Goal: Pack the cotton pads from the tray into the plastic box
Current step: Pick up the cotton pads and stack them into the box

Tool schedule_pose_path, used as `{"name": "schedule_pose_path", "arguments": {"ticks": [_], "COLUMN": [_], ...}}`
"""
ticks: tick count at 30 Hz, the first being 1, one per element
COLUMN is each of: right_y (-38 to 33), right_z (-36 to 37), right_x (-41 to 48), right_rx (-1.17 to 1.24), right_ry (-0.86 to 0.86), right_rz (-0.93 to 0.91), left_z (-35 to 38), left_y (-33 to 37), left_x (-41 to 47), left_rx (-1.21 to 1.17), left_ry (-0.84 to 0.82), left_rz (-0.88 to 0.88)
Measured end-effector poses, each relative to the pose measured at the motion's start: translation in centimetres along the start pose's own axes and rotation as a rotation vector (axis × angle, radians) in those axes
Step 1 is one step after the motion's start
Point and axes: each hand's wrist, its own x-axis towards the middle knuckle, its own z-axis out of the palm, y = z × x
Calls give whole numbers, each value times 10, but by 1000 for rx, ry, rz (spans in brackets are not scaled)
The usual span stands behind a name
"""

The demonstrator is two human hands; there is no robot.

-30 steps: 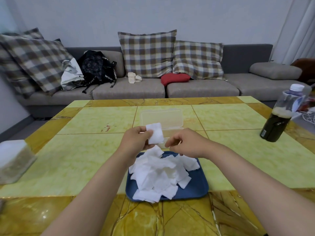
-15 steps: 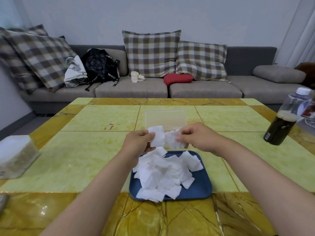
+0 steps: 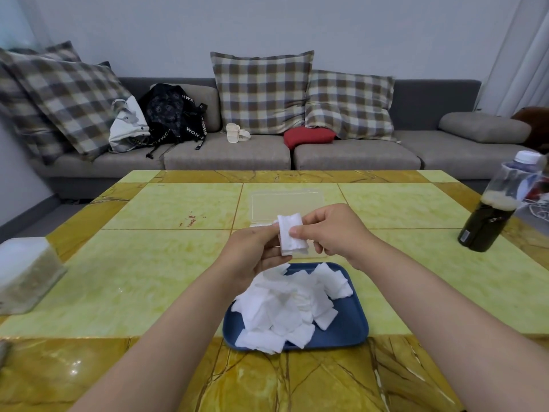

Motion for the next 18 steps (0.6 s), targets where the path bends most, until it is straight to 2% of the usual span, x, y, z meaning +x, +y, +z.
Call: {"name": "schedule_pose_path", "arguments": {"ticks": [6, 14, 18], "right_y": [-8, -8, -7], "right_z": [6, 16, 24], "right_x": [4, 9, 10], "right_rx": [-134, -98, -92], "right_ry": [-30, -10, 30], "right_rz": [-126, -82, -81], "left_z": [-9, -14, -23], "left_y": [7, 10, 10], "left_x": [-2, -2, -1], "left_rx": [64, 83, 239], "left_ry": [36, 39, 119], "left_rz": [6, 25, 102]}}
